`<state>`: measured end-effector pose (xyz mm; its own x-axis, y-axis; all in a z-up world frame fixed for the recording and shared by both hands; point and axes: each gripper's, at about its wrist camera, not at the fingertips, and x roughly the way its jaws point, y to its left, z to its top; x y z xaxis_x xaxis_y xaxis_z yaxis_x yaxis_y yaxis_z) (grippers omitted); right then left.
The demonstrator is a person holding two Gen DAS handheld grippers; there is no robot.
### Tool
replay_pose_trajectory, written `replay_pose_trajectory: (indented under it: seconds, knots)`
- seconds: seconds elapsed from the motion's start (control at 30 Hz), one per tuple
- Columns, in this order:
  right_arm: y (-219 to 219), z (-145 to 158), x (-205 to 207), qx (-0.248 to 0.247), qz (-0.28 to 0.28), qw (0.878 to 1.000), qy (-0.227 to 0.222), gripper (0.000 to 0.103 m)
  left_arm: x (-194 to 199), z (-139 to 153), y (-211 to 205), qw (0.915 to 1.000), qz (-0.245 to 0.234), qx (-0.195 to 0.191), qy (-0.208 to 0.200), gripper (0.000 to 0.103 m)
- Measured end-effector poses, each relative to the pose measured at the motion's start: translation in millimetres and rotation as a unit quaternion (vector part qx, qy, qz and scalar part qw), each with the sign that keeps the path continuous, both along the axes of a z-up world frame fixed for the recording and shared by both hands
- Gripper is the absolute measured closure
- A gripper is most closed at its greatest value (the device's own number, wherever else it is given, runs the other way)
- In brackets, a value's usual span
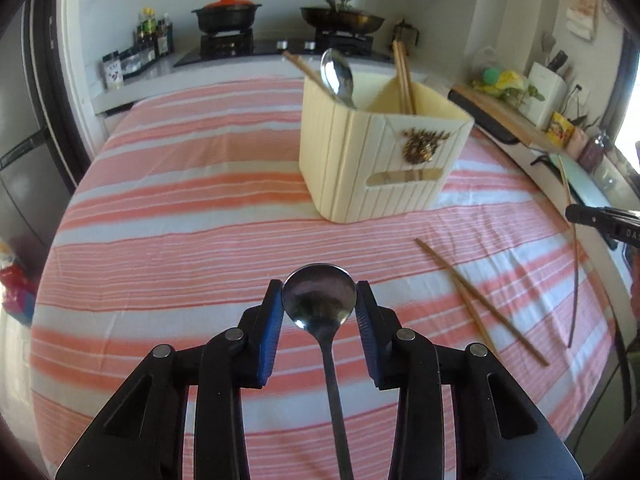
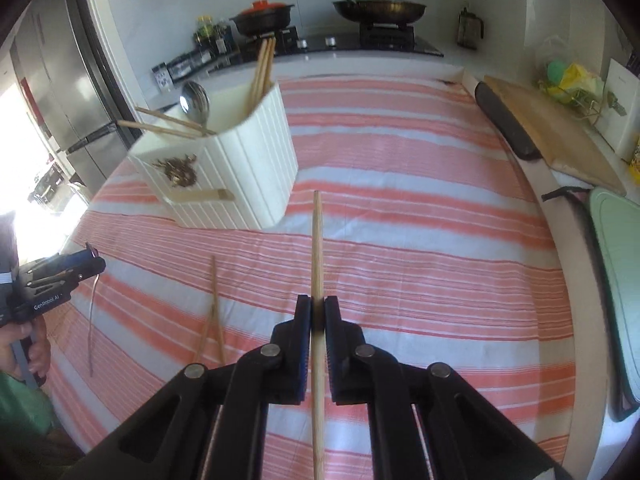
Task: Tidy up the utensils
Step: 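Lift the spoon and chopstick and carry both above the cream basket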
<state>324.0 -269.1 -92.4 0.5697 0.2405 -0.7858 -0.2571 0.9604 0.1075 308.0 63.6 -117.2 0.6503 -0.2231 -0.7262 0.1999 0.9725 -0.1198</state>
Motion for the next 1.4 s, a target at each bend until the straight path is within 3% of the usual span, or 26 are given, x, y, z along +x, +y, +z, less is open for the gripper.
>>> replay_pose_trajectory:
  seconds: [0.27, 0.53, 0.97, 1.27, 1.4]
  knots:
    - [12, 39, -55, 0.016, 0.013, 0.998, -0.065, 0.096, -41, 45, -3, 0.9981, -0.015, -0.036, -0.049, 0.067]
    - [13, 55, -68, 0.036, 0.011, 0.995, -0.095, 0.096, -58, 72, -2, 0.9956, -0.023, -0.049, -0.077, 0.067]
    - [15, 60, -61, 0.037, 0.038, 0.999, -0.010, 0.096, -58, 79, 8, 0.9957, -0.026, -0.044, -0.077, 0.067]
    - [12, 63, -63, 0.029, 0.041, 0.999, 0.008, 0.096, -56, 79, 10, 0.9958, -0.027, -0.043, -0.076, 0.067]
    - [14, 72, -65, 0.030, 0.039, 0.999, -0.016, 0.096, -53, 87, 9, 0.9952, -0.035, -0.052, -0.075, 0.067]
